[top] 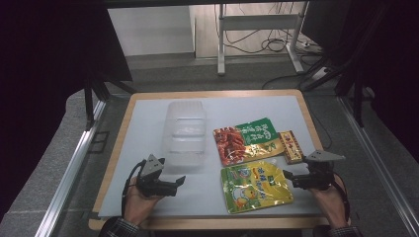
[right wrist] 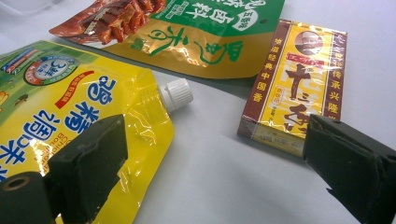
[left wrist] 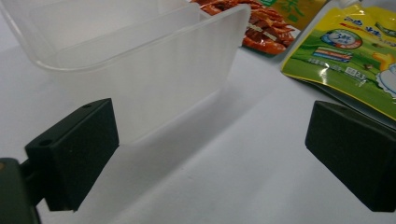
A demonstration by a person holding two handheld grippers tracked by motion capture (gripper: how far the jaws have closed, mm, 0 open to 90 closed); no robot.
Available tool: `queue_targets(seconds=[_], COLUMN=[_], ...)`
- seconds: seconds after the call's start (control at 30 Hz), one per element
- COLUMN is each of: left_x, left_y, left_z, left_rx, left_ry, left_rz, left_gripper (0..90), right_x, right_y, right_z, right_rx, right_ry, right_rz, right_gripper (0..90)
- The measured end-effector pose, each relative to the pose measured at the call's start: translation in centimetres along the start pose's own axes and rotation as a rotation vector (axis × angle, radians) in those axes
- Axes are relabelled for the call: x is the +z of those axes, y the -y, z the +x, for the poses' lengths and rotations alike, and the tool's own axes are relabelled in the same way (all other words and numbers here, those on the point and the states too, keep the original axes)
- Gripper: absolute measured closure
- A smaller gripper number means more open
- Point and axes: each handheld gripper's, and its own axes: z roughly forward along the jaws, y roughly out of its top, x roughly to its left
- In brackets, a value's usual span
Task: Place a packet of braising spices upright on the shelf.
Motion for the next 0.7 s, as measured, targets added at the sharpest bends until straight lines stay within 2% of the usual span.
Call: queue_targets(seconds=[0.13, 0.3, 0.7], left_x=[-0.1, 0.0, 0.6], left_y=[-0.3, -0.5, -1.1], left_z=[-0.7, -1.4, -2.6], left_rx=[0.034, 0.062, 0.085], left_ry=[0.007, 0.043, 0.123], left_rz=[-0.003, -0.004, -0.005], left_gripper=[8.9, 13.5, 29.3], right_x=[-0.1, 0.0, 0.0], right_y=[0.0, 0.0, 0.0], right_z=[0.1, 0.1, 0.2], right_rx=[-0.002, -0.004, -0.005], right_ry=[0.003, 0.003, 0.005], right_rz=[-0.005, -0.002, -0.002], right_gripper=[6.4, 6.4, 6.2])
